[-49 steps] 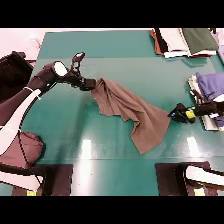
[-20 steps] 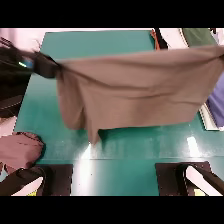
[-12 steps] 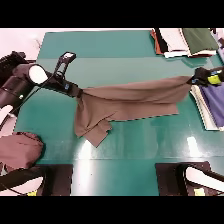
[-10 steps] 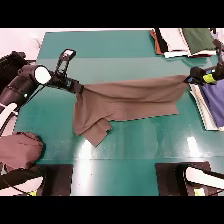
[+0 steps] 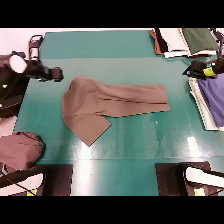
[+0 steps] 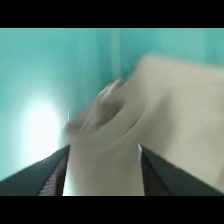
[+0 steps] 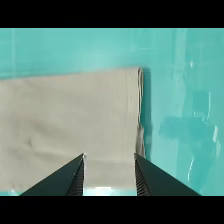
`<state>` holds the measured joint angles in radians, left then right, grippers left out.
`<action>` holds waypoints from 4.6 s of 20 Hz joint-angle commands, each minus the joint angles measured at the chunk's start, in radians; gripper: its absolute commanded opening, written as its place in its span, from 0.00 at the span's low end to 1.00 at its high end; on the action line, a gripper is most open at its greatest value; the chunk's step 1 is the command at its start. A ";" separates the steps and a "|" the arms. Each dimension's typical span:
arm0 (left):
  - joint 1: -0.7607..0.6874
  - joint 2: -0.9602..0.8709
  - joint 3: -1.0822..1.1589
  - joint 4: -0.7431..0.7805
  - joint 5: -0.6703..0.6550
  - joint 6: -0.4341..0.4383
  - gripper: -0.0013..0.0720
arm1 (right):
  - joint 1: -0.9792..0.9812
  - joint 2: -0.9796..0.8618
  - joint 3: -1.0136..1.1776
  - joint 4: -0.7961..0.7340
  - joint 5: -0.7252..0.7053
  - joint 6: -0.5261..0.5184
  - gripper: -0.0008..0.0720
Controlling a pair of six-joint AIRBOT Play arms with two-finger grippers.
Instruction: Fold the shirts.
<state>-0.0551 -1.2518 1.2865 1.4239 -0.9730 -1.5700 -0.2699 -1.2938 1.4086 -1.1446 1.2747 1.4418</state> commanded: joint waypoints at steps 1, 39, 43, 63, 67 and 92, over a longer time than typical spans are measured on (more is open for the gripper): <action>0.097 0.082 -0.101 -0.011 -0.139 -0.019 0.72 | -0.012 0.118 -0.145 0.001 0.008 -0.037 0.50; 0.115 0.145 -0.421 -0.437 -0.005 0.138 0.05 | -0.156 -0.058 -0.569 0.262 -0.174 -0.108 0.51; 0.115 0.145 -0.421 -0.437 -0.006 0.138 0.05 | -0.061 -0.177 -0.457 0.251 -0.164 -0.108 0.51; 0.115 0.371 0.129 -0.428 -0.083 0.139 0.05 | 0.044 0.272 -0.053 0.124 -0.021 -0.146 0.03; 0.115 0.418 0.544 -0.430 -0.094 0.137 0.05 | 0.044 0.431 0.255 0.121 -0.048 -0.141 0.03; 0.053 -0.388 0.289 -0.394 -0.128 0.139 0.05 | 0.090 -0.337 0.220 -0.080 0.082 0.007 0.03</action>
<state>0.0238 -1.4979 1.5963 1.0428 -1.1652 -1.4490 -0.1936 -1.5024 1.6447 -1.2358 1.4063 1.4326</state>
